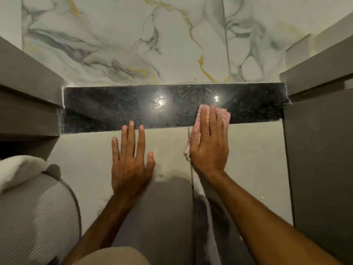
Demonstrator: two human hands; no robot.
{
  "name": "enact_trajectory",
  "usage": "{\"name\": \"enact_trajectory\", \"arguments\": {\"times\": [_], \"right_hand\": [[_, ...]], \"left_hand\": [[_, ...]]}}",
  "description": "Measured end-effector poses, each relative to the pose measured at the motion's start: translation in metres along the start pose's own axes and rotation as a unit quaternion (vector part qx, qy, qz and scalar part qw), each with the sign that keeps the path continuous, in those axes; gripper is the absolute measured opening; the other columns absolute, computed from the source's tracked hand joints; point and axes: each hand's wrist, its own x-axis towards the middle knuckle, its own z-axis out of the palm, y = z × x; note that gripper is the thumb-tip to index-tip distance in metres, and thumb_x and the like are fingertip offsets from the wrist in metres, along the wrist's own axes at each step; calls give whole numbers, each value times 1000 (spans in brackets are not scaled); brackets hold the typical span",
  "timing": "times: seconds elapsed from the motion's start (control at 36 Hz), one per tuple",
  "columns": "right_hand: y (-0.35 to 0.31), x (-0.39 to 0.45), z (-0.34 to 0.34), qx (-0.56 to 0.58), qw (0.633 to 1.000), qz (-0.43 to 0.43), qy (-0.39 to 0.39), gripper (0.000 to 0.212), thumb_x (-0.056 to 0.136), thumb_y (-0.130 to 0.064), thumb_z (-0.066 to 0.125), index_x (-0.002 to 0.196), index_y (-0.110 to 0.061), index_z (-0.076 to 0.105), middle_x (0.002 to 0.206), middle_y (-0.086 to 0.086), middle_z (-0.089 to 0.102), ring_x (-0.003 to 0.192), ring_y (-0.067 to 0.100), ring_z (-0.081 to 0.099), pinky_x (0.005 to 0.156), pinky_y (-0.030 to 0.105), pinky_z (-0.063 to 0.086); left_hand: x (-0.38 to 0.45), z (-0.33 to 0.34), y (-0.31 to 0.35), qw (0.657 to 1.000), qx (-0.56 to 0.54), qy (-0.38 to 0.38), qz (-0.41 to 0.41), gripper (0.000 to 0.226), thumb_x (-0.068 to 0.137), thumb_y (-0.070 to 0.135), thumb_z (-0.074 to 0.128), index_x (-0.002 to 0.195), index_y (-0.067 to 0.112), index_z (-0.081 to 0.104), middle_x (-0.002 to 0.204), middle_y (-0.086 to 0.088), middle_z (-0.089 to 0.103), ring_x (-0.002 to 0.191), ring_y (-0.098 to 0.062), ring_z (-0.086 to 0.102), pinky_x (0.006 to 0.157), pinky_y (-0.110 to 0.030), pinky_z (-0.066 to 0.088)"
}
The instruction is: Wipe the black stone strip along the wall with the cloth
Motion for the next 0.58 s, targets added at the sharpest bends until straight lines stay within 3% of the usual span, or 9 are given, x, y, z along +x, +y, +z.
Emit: {"name": "enact_trajectory", "arguments": {"times": [0.08,0.17,0.25,0.36,0.47,0.53,0.58], "right_hand": [[-19,49,9,-13,999,37,31,65,117,-35,32,176,-12,22,185,14,18,174,31,16,141,53,20],[-24,67,21,-3,996,-92,-1,67,116,-40,30,177,-15,20,186,10,15,175,28,13,143,49,13],[2,42,14,35,982,-181,-30,65,116,-39,37,177,-21,22,186,3,17,175,19,11,145,42,9],[49,0,-3,20,995,-97,-21,65,116,-38,38,177,-23,21,187,-1,15,175,18,10,142,46,20],[65,34,-15,-13,999,47,18,62,119,-32,33,177,-15,20,186,9,17,174,26,14,141,52,21],[55,68,-14,-42,998,53,5,64,118,-34,25,178,-13,15,186,13,12,175,29,10,141,52,15],[37,94,-7,-37,999,-7,-16,65,117,-36,23,178,-13,14,186,14,9,175,30,8,142,52,13]], "left_hand": [[5,7,6,999,5,4,48,72,112,45,34,174,11,20,182,-23,14,171,-37,6,139,-57,5],[8,10,10,997,4,-5,75,72,113,51,30,174,13,23,182,-22,13,171,-35,-1,139,-50,-6],[7,8,17,994,-16,-25,107,74,112,55,31,174,14,24,183,-22,11,171,-35,-6,139,-51,-5],[4,3,31,987,-15,-49,155,75,108,53,40,171,13,35,181,-23,20,168,-41,13,135,-61,15],[4,6,40,983,-13,-58,174,76,108,53,41,172,14,31,181,-20,18,169,-37,9,137,-59,11],[4,11,44,983,-21,-49,174,75,108,52,40,173,16,29,182,-19,17,170,-34,4,138,-57,5],[5,14,50,982,-28,-41,181,75,109,51,39,174,17,25,183,-18,15,171,-33,0,140,-54,-1]]}}
